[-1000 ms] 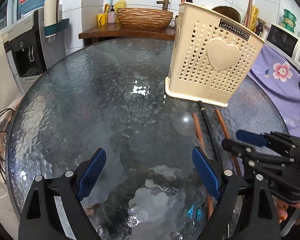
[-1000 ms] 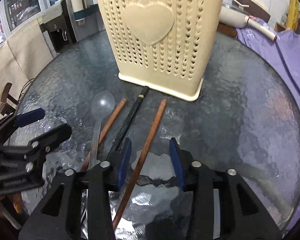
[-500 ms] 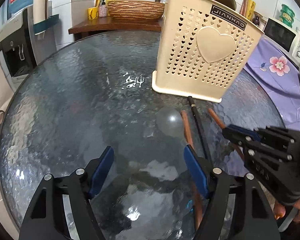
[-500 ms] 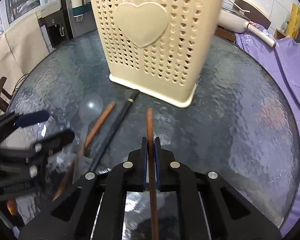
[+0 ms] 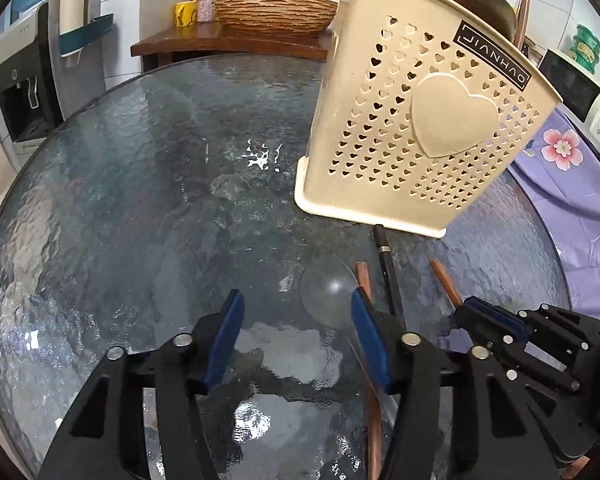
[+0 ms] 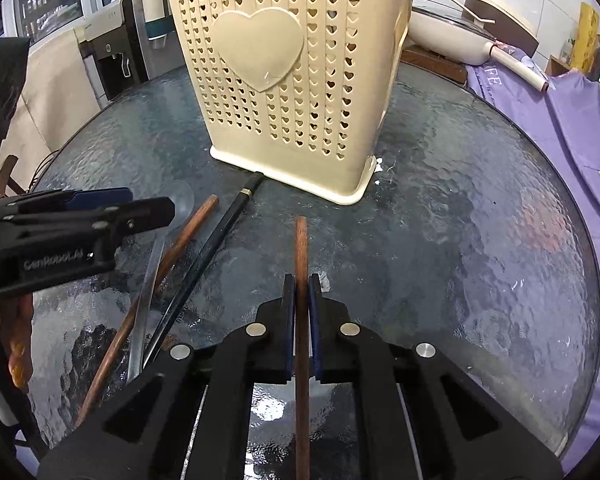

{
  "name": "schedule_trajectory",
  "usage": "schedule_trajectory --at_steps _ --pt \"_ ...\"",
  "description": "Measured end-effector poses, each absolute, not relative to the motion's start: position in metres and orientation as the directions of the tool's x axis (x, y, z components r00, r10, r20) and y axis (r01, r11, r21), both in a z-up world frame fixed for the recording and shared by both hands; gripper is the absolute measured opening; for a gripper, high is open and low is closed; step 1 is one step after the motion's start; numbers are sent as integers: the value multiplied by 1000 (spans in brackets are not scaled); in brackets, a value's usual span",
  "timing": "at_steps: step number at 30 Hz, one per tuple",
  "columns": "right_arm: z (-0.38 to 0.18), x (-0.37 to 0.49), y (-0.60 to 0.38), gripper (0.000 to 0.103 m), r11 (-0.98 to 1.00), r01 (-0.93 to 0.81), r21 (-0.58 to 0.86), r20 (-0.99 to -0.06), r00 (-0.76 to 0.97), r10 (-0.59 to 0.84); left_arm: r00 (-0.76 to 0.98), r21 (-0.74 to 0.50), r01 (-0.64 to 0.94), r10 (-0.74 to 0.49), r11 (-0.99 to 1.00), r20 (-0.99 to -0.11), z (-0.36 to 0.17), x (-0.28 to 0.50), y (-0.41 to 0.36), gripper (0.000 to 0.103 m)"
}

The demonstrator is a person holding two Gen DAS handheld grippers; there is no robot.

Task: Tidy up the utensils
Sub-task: 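Move both grippers back down to the remaining utensils on the table, then grasp a wooden chopstick with the right gripper while the left grasps the clear plastic spoon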

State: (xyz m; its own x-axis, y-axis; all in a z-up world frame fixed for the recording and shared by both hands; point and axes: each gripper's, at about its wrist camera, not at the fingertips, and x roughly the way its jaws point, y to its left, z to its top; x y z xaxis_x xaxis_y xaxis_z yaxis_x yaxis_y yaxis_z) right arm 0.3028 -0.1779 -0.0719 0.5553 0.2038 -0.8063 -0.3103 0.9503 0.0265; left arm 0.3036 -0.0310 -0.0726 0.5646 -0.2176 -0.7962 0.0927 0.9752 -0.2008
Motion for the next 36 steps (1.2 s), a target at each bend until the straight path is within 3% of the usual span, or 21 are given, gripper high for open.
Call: schedule_trajectory --at_steps 7,14,20,25,28,31,36 --pt "-72 301 -178 7 950 -312 25 -804 558 204 559 -229 84 -237 970 -794 -68 300 -35 52" --pt "-71 301 -178 7 950 -312 32 -802 559 210 561 -119 93 -150 989 -814 -73 304 -53 51" --pt "-72 301 -181 7 948 -316 39 -798 561 220 559 -85 139 -149 987 -815 -74 293 -54 32" --pt "-72 301 -181 7 948 -316 38 -795 565 220 556 -61 162 -142 985 -819 -74 281 -52 27" --pt "-72 302 -180 7 948 -317 33 -798 563 216 544 -27 184 -125 983 -829 -74 286 -54 27" --pt "-72 304 -178 7 948 -316 30 -803 557 211 532 -1 189 -103 982 -840 -74 290 -59 43" --pt "-71 311 -172 8 949 -313 17 -814 548 195 537 29 186 -77 982 -840 -75 295 -65 48"
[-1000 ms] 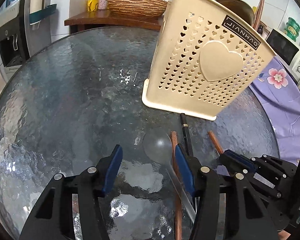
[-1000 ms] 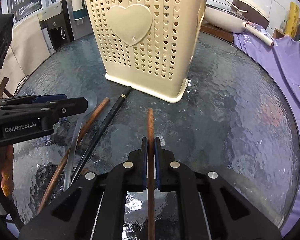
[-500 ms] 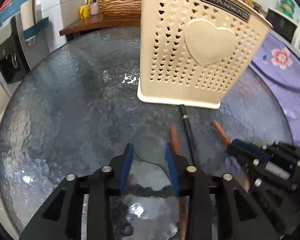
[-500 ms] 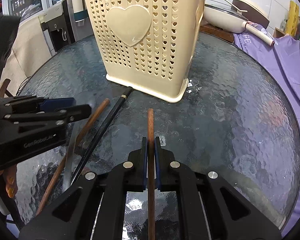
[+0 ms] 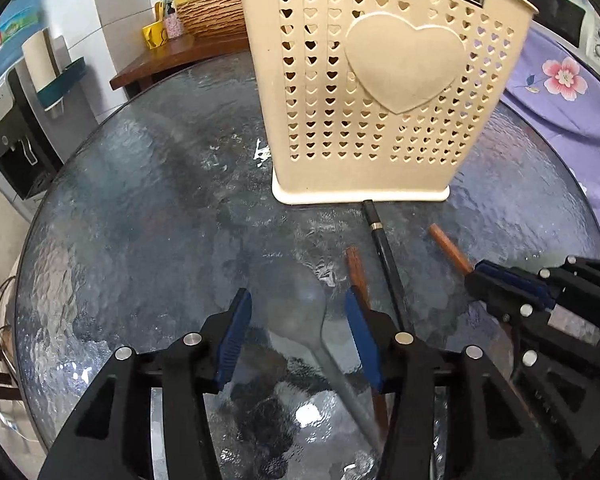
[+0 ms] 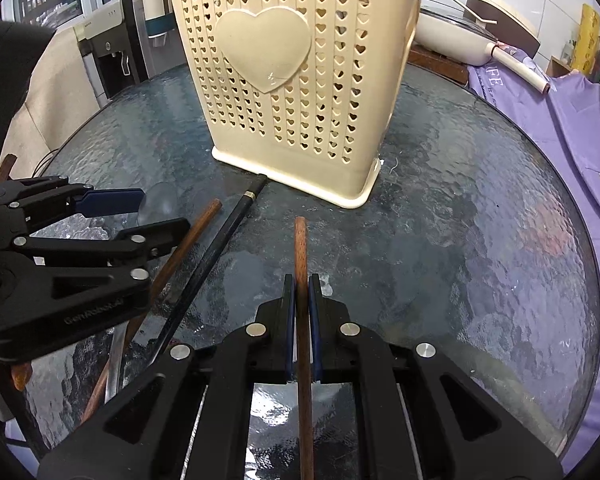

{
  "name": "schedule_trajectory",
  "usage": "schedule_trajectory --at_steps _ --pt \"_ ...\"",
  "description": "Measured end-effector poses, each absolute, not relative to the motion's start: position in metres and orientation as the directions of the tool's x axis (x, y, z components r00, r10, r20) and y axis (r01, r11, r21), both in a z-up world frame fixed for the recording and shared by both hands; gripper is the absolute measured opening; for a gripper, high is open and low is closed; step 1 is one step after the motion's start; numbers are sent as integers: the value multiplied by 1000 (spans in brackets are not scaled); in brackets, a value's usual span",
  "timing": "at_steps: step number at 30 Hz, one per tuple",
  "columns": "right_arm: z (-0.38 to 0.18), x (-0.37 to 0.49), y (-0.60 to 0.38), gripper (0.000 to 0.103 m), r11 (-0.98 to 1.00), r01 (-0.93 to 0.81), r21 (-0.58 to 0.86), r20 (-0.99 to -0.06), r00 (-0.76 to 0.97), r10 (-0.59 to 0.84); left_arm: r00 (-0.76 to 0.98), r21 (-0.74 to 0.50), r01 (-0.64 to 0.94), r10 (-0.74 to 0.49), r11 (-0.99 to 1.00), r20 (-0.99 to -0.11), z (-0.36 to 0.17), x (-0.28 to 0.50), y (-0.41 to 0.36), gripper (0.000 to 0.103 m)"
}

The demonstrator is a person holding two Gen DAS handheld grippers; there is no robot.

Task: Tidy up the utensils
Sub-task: 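Grasp a wooden chopstick with the right gripper while the left grasps the clear plastic spoon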

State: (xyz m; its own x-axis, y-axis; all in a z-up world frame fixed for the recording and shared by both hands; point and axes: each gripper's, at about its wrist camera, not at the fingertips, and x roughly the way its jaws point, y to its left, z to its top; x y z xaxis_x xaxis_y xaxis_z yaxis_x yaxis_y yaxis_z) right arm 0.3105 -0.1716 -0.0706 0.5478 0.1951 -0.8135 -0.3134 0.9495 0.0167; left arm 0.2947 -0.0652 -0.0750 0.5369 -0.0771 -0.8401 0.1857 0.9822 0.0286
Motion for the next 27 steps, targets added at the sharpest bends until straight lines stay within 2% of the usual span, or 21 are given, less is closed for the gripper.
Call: schedule_trajectory --at_steps 4,9,18,24,27 --pt "-70 314 -167 8 949 -316 6 -819 544 186 540 26 194 -84 981 -838 -74 295 -67 45" --pt "-71 314 -165 8 949 -315 -3 -819 545 178 544 30 206 -89 978 -834 -74 293 -71 35" --pt "-71 313 -164 7 949 -314 18 -810 551 198 552 -23 211 -139 977 -822 -72 288 -65 35" --pt "-59 301 -176 7 941 -329 79 -761 590 270 618 -72 224 -198 972 -761 -49 270 -58 35" --pt "-42 292 -181 7 935 -340 98 -719 626 303 671 -93 243 -237 966 -703 -27 254 -54 35"
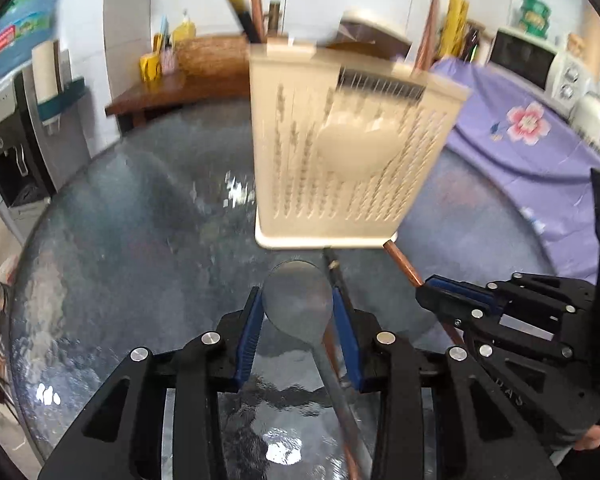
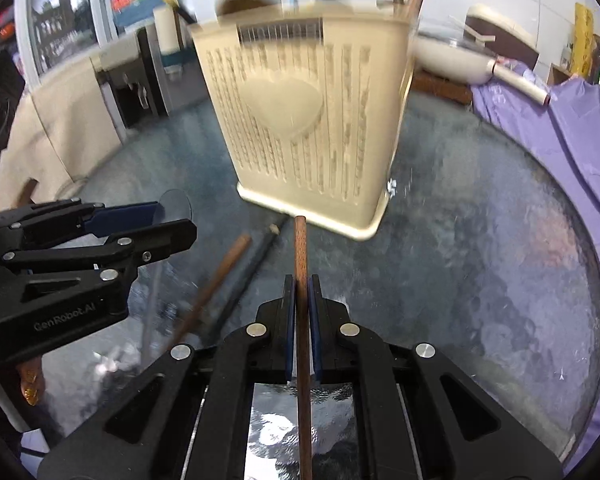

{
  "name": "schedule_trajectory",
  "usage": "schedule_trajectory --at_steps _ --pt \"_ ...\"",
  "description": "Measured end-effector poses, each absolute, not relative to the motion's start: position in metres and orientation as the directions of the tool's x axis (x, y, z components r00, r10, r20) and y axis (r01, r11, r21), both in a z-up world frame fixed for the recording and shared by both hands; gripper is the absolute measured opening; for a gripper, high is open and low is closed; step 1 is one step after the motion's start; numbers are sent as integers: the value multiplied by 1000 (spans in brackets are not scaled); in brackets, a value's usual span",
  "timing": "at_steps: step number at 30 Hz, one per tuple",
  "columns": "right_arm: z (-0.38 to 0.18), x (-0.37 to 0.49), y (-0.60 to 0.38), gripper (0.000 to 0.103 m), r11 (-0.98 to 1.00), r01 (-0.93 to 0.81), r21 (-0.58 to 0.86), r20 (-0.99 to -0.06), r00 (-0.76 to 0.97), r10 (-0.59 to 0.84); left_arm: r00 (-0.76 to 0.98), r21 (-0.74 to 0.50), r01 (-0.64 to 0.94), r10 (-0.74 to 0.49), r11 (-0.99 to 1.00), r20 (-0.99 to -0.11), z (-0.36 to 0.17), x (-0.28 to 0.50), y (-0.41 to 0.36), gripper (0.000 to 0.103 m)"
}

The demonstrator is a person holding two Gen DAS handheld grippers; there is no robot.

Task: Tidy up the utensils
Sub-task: 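Grasp a wooden chopstick with the right gripper while the left grasps the clear plastic spoon, then lift the chopstick and spoon upright and carry them over the holder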

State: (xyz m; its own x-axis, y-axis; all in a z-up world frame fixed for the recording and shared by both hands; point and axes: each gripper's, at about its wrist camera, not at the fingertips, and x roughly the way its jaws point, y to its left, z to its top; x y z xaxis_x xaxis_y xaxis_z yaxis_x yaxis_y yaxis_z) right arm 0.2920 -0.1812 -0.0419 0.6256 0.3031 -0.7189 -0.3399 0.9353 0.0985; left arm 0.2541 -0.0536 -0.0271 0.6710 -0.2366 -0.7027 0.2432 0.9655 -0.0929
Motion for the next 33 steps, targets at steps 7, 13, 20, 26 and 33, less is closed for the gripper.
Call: schedule_trajectory --at_steps 7,13,20,26,33 --pt "11 262 -210 7 909 -369 192 -584 701 408 756 -113 295 -304 949 -580 18 224 -48 35" --pt "41 239 -225 7 892 -398 216 -521 725 450 771 -123 329 -341 936 -538 33 211 -50 35" --pt "58 228 -231 7 863 -426 269 -486 714 504 777 -134 347 -364 928 -513 46 206 -50 35" --pt "72 226 -233 7 840 -447 306 -453 708 542 783 -124 364 -376 923 -496 58 203 -52 35" --pt "102 225 -230 7 836 -474 277 -411 727 549 797 -107 374 -379 921 -470 79 204 -53 35"
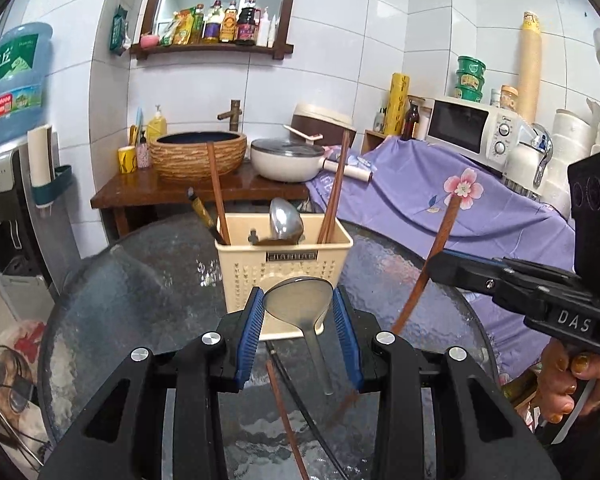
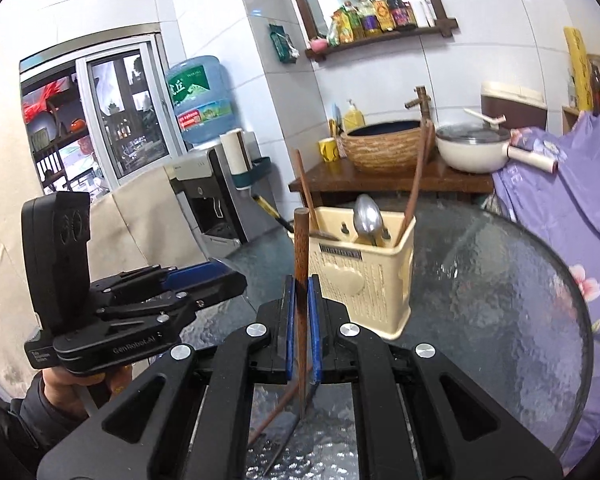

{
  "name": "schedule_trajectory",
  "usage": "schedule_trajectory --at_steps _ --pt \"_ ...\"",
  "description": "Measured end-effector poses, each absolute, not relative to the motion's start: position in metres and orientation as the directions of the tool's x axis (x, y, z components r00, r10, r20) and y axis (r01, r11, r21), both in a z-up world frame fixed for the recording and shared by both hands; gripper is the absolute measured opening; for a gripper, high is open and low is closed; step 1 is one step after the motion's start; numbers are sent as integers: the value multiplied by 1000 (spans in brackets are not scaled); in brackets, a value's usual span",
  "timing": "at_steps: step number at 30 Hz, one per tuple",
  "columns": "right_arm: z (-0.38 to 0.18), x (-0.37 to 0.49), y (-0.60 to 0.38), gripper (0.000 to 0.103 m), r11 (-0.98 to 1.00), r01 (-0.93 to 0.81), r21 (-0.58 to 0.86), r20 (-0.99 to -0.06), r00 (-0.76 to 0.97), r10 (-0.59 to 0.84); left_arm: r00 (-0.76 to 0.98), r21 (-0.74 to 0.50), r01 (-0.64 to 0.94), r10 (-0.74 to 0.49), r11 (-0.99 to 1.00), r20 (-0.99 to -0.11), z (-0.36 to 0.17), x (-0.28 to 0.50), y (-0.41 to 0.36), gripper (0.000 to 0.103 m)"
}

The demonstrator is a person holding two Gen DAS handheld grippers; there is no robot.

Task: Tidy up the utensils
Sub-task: 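Lift the chopstick and spoon upright and carry them over the holder, then lower the chopstick and spoon into the holder and open both grippers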

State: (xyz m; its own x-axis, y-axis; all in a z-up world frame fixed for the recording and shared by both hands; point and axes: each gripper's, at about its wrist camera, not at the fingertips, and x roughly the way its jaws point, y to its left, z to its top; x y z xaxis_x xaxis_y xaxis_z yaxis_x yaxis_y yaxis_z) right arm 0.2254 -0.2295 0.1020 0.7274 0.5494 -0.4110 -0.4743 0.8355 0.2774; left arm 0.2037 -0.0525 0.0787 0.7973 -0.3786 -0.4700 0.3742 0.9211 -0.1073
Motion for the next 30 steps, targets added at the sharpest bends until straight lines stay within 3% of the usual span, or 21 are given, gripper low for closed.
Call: schedule_trajectory --at_steps 18,24,30 --pt "222 293 -230 7 874 -438 210 -337 806 486 914 3 267 -253 964 -317 190 258 -56 35" --pt "246 323 -234 7 883 -413 225 -290 837 465 926 38 186 -162 982 -342 185 300 -60 35" --pt "221 341 -238 7 908 -363 208 -277 869 410 905 26 177 -153 984 -397 149 323 -60 35"
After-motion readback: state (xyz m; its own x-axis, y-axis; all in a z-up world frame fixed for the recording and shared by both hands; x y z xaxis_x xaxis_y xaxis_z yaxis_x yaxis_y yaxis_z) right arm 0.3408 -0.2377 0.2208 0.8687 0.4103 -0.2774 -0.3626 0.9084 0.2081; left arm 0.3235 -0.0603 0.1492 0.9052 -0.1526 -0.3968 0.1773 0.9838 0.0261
